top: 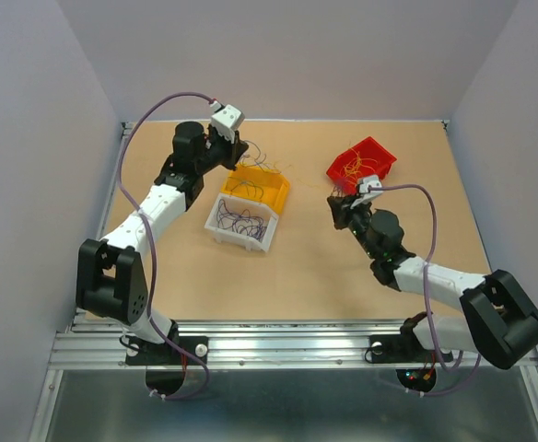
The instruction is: Untangle the cables
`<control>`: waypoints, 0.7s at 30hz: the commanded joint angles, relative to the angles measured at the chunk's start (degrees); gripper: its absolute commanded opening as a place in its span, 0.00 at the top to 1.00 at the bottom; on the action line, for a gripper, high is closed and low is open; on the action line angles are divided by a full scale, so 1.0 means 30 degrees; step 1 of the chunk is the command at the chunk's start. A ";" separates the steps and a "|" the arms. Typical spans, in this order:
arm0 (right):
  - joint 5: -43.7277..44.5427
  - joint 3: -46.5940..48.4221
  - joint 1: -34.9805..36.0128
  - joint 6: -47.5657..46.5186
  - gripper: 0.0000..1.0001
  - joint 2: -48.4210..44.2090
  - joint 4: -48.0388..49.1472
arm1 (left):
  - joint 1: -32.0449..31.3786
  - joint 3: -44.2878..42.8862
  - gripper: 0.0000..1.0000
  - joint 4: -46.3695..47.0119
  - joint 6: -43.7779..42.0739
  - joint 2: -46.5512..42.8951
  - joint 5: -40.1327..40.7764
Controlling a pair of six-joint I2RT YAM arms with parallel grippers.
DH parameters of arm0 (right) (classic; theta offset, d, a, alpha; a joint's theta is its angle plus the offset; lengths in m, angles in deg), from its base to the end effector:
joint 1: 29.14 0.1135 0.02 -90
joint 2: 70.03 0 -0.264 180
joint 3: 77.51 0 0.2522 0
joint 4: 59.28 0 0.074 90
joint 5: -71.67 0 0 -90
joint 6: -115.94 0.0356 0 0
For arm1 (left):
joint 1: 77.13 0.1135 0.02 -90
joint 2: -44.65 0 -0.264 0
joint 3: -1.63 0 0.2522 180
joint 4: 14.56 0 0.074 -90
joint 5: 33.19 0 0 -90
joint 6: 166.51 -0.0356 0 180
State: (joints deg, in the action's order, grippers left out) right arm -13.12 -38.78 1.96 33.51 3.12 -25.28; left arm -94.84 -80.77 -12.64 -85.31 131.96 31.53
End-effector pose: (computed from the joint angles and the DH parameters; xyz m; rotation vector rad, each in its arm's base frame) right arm 0.2251 0.1320 0.2228 -0.2547 1.5761 0.4557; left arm 0.3430 -0.1255 0.3501 0.6997 1.4822 -0.4766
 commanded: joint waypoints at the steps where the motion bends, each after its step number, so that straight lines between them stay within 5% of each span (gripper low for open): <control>1: 0.2857 -0.0793 -0.0168 0.0785 1.00 -0.1612 0.0601 | 0.0016 0.0350 1.00 0.0573 -0.0554 -0.0303 0.0483; 9: 0.7050 -0.2551 -0.0666 0.1811 0.99 -0.5189 0.0484 | 0.0045 0.1172 1.00 -0.0040 -0.1315 -0.0450 0.2070; 14: 0.6468 -0.2991 -0.0667 0.1519 0.99 -0.6129 0.0337 | 0.0075 0.2399 1.00 0.0981 -0.1608 -0.2115 -0.0562; 21: 0.5704 -0.2758 -0.0667 0.1606 0.99 -0.5778 0.0366 | 0.0075 0.3747 1.00 0.2125 -0.1696 -0.4695 -0.0979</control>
State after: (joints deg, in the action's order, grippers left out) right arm 4.26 -46.34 0.16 37.97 -14.45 -26.15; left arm -94.64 -71.20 -12.61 -89.38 124.33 30.81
